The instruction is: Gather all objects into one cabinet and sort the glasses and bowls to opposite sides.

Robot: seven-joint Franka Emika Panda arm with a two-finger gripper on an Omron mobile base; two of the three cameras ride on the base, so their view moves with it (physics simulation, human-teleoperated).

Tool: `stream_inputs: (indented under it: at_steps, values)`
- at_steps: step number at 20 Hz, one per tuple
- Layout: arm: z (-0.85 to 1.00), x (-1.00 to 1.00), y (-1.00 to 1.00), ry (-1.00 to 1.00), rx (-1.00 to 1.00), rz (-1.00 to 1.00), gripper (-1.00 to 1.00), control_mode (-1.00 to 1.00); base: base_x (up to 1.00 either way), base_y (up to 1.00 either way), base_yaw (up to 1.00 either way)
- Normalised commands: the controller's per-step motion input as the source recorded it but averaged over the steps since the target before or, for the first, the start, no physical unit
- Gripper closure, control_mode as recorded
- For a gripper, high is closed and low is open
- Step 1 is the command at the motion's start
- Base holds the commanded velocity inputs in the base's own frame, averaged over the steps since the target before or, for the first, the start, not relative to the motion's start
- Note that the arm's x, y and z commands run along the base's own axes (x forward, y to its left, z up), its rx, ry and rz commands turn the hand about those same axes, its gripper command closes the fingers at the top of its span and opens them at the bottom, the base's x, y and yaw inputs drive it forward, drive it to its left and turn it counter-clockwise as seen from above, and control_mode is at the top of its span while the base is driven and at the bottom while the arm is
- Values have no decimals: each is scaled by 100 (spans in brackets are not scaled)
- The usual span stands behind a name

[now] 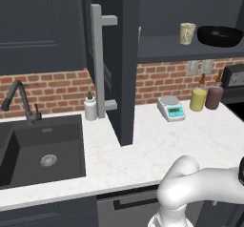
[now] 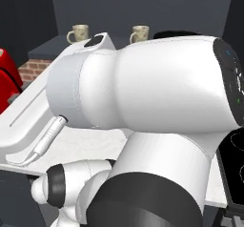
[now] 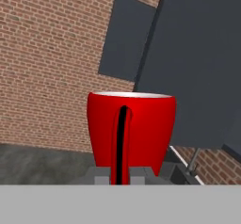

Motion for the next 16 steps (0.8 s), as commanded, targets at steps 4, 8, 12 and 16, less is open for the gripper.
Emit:
stream_inputs:
  at_steps: [4, 8, 12, 16]
  values:
    - [0, 22, -6, 12, 0, 0, 100, -100, 0, 0, 0]
    - [0, 21, -1, 7, 0, 0, 100, -100, 0, 0, 0]
    - [0, 19, -1, 5, -3, 0, 100, -100, 0, 0, 0]
    - [0, 21, -8, 8, 0, 0, 100, -100, 0, 0, 0]
